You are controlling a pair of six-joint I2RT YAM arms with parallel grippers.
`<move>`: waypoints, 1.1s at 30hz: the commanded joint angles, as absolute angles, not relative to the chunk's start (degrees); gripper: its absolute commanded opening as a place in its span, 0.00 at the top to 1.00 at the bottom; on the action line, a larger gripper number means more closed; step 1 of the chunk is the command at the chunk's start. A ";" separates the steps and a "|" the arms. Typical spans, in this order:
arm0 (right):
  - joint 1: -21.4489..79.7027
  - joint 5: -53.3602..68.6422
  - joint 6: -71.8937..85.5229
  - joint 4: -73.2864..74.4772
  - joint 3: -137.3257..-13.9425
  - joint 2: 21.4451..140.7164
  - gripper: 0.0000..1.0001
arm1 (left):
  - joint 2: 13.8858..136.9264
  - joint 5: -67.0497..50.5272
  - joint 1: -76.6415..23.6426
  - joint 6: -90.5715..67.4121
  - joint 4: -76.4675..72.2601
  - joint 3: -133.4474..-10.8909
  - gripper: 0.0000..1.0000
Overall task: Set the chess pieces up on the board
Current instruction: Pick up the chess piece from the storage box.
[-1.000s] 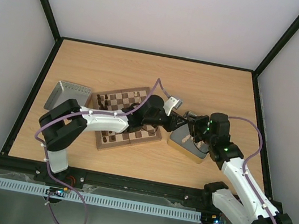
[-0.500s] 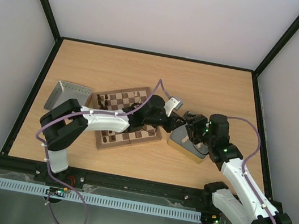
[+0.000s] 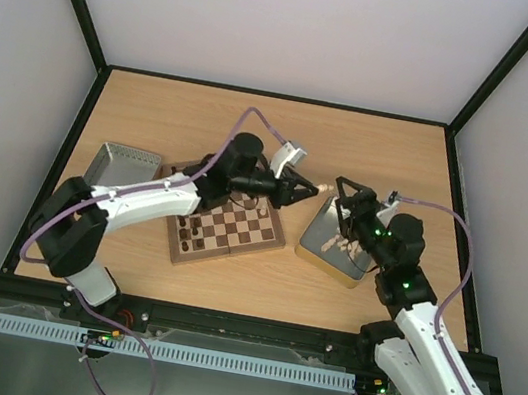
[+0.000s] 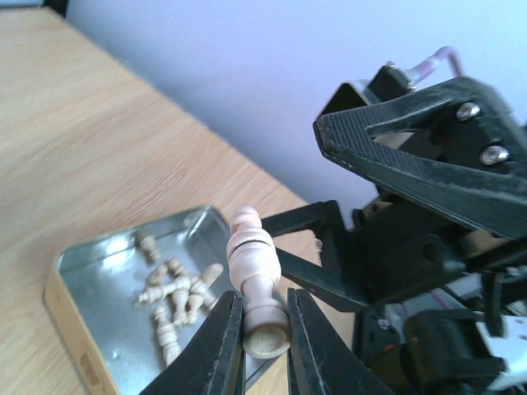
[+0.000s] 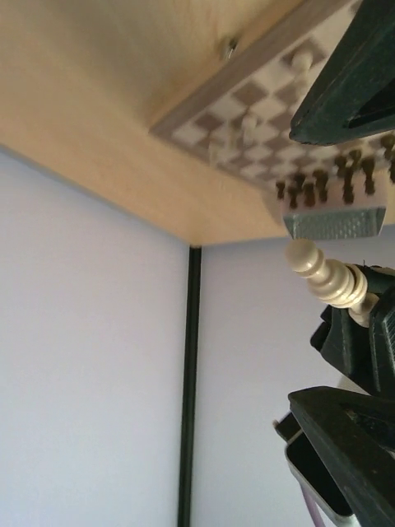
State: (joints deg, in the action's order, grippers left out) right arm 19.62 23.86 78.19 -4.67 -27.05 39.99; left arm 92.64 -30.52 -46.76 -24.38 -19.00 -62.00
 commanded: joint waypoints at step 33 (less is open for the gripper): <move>19.78 45.60 76.30 -29.73 -34.96 43.33 0.63 | 80.42 -47.84 -39.78 -25.25 -23.84 -64.28 0.97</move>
State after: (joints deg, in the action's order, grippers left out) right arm 19.62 45.12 77.08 -28.84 -33.91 43.68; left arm 81.38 -47.72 -40.64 -24.12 -20.10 -65.23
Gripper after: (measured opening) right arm 0.383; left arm 0.131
